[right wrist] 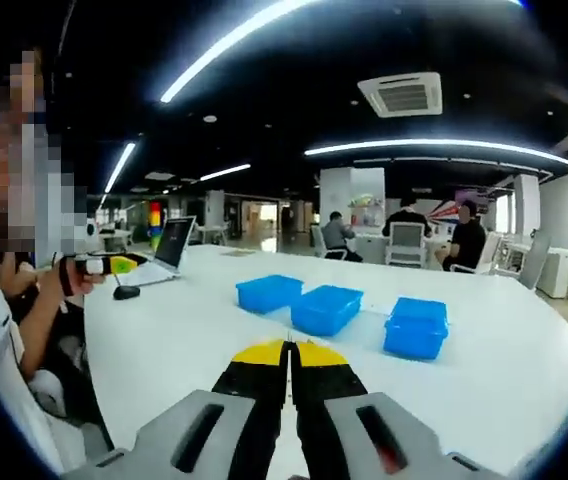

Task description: Pick up the resistors one by one and place each resistor into its matching bin, sorting the parts by color and model until every resistor is separated into the correct bin for its type

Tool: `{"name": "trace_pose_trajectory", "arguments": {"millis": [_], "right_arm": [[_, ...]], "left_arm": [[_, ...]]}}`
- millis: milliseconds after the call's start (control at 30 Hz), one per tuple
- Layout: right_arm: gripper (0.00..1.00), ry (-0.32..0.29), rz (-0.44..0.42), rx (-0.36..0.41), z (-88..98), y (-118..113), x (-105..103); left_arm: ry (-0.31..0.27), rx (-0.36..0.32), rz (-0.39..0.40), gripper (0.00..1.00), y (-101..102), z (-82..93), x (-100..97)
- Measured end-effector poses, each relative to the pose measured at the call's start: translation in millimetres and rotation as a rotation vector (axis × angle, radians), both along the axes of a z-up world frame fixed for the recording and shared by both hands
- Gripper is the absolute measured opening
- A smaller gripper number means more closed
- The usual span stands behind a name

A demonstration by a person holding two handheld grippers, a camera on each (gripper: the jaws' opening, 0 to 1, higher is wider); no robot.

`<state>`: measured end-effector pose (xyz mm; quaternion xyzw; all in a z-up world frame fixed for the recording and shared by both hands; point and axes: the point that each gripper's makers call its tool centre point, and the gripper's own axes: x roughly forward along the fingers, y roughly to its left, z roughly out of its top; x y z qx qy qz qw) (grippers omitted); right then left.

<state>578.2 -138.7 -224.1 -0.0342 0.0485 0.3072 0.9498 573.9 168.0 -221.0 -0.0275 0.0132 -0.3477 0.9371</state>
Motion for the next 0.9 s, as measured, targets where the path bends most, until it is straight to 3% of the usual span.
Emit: {"name": "trace_pose_trajectory", "arguments": {"millis": [333, 700, 900], "right_arm": [[0.05, 0.024, -0.011, 0.039, 7.6, 10, 22], [0.04, 0.088, -0.003, 0.027, 20.3, 47, 104], [0.04, 0.100, 0.000, -0.007, 28.6, 72, 162]], "left_arm": [[-0.002, -0.003, 0.005, 0.28, 3, 1.3, 1.1], [-0.005, -0.007, 0.010, 0.28, 4, 2.2, 0.6], [-0.006, -0.008, 0.012, 0.28, 6, 2.2, 1.3]]}}
